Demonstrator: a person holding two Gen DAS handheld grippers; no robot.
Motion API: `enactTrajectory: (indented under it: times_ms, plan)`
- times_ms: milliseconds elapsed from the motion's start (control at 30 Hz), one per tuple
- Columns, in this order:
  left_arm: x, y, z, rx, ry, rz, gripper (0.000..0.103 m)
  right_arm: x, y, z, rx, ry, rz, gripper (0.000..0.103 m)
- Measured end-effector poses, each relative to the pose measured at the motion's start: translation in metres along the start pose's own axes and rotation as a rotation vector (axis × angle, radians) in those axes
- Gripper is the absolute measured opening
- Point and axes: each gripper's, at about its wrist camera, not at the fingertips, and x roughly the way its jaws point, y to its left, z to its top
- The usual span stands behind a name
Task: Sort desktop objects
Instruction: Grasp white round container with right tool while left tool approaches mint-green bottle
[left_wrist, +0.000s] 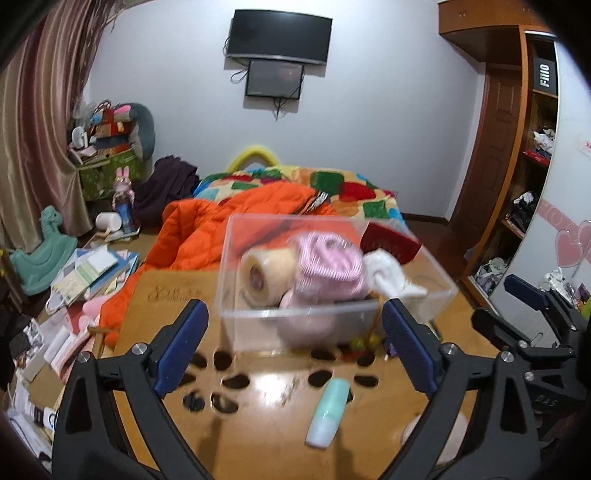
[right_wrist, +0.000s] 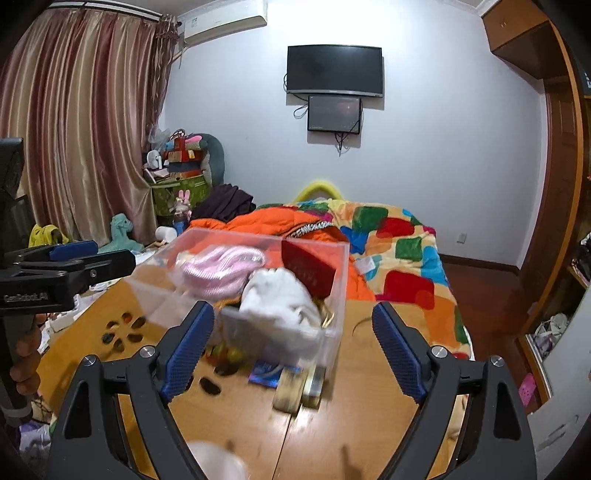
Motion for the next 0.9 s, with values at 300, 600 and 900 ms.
enactTrajectory:
  times_ms: [300, 600, 900]
  plan:
    - [0.008, 0.001, -0.046, -0.023, 0.101, 0.010, 0.096, 0.002, 0.020, -0.051, 0.012, 0.128, 0.068, 0.086]
    - [0.012, 0.001, -0.076, -0.020, 0.164, 0.030, 0.096, 0.000, 0.045, -0.082, -0.026, 0.184, 0.095, 0.086]
    - [0.016, -0.012, -0.084, 0.056, 0.148, 0.069, 0.094, 0.002, 0.048, -0.097, -0.081, 0.232, 0.108, 0.083]
